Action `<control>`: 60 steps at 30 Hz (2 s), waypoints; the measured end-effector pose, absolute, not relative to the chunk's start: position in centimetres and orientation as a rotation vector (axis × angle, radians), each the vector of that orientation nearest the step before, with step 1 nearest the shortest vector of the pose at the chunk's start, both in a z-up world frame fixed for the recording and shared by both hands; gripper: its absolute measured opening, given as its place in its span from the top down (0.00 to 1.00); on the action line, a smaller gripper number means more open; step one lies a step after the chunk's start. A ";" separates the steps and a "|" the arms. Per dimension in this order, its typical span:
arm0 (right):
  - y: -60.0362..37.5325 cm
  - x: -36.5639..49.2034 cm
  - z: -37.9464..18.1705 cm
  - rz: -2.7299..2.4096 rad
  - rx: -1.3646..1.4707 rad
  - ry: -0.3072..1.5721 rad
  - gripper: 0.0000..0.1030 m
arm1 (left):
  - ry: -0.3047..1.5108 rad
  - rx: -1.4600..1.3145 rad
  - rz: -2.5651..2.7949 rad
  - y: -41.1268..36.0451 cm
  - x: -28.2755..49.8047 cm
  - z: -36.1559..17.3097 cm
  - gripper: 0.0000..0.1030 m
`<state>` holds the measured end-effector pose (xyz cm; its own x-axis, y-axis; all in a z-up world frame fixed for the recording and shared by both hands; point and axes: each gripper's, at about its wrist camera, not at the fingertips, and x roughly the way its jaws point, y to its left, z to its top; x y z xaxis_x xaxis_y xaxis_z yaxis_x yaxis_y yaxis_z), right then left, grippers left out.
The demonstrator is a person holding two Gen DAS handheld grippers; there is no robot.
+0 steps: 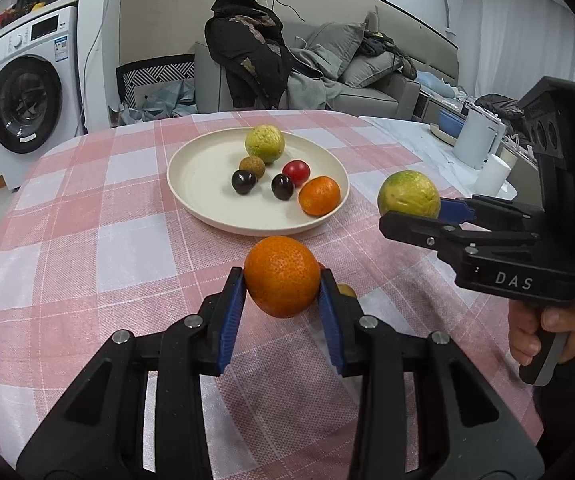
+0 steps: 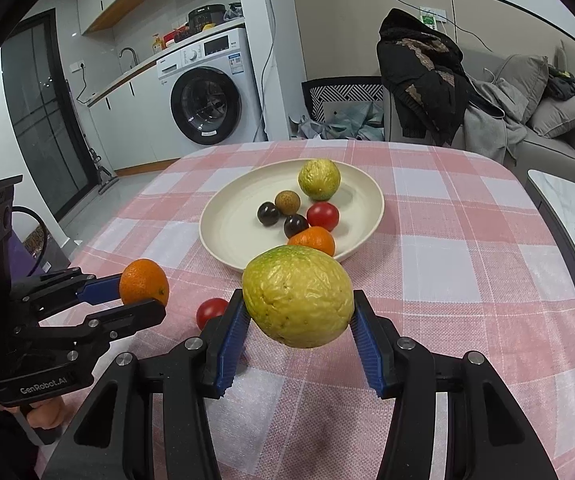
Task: Organize fruits
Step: 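Carry the yellow-green fruit and the mandarin over the cream plate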
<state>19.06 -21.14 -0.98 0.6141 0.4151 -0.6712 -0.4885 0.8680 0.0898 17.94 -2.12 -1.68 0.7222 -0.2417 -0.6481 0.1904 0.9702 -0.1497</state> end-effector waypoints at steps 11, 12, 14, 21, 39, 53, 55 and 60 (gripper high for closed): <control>-18.8 19.8 0.0 0.561 -0.146 0.745 0.50 | 0.715 -0.085 -0.227 -1.3 19.6 -0.7 0.68; -18.5 19.9 0.0 0.567 -0.153 0.745 0.50 | 0.716 -0.085 -0.222 -1.2 19.9 -0.7 0.68; -17.9 20.2 -0.1 0.578 -0.162 0.749 0.50 | 0.721 -0.089 -0.212 -1.0 20.5 -0.7 0.68; -16.5 21.4 -0.4 0.599 -0.169 0.766 0.50 | 0.736 -0.096 -0.188 -0.1 22.7 -1.2 0.68; -14.6 24.2 -1.5 0.642 -0.173 0.772 0.50 | 0.766 -0.106 -0.127 2.0 28.2 -3.1 0.68; -14.1 25.1 -2.2 0.652 -0.184 0.779 0.50 | 0.755 -0.057 -0.126 1.1 29.9 -3.7 0.67; -14.0 25.2 -2.3 0.654 -0.192 0.777 0.50 | 0.756 -0.059 -0.123 1.2 29.9 -3.7 0.67; -13.8 24.9 -2.4 0.654 -0.216 0.776 0.50 | 0.765 -0.081 -0.120 1.7 29.8 -3.7 0.67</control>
